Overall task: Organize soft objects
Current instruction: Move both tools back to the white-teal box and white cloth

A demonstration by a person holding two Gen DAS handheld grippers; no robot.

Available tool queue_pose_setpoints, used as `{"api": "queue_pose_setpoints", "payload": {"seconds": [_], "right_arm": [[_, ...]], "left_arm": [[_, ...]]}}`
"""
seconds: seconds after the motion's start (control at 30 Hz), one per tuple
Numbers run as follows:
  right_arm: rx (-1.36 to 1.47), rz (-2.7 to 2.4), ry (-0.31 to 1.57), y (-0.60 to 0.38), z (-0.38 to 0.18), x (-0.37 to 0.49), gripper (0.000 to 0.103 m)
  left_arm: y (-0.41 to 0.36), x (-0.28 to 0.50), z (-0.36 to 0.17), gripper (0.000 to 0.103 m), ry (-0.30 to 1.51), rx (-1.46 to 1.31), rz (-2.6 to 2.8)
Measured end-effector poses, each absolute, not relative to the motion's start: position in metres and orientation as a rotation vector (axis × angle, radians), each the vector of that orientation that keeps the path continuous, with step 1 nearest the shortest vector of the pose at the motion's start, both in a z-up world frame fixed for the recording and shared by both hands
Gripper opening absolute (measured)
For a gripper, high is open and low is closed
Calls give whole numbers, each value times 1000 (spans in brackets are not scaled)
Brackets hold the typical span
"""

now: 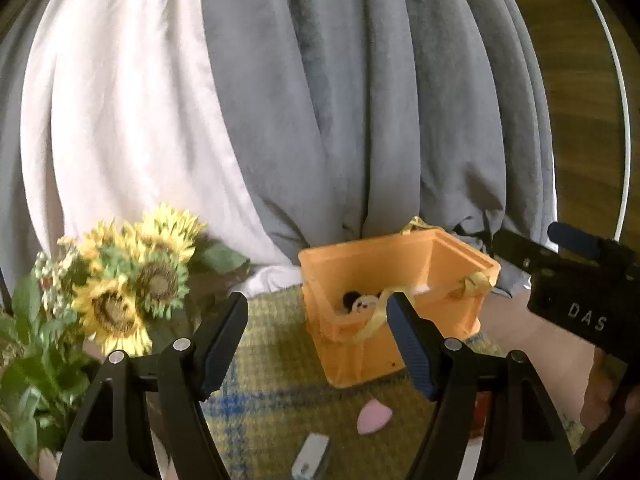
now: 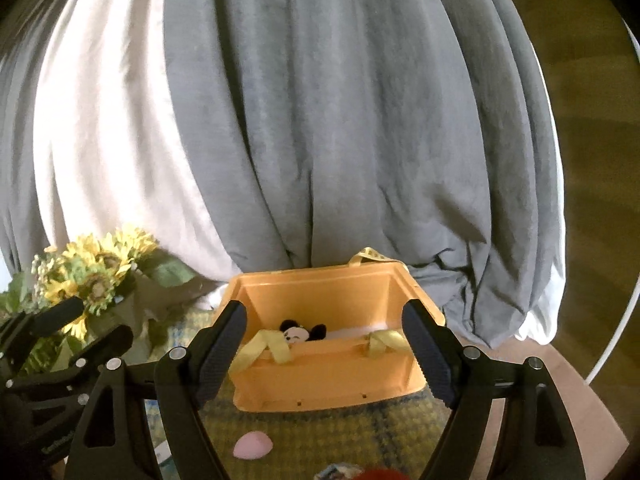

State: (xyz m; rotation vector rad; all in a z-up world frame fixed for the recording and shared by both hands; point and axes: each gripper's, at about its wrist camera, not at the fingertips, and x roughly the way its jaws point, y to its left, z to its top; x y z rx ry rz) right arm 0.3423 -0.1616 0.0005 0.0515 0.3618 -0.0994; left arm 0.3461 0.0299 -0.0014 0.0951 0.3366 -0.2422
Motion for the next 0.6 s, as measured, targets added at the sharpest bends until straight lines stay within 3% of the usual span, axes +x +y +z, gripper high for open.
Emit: {"api": "queue_pose_setpoints", "payload": {"seconds": [0.6], "right_arm": [[-11,-126,442,-123,-33,284,81]], "left_arm": [[62,294,-48,71,438,111,-227]]}}
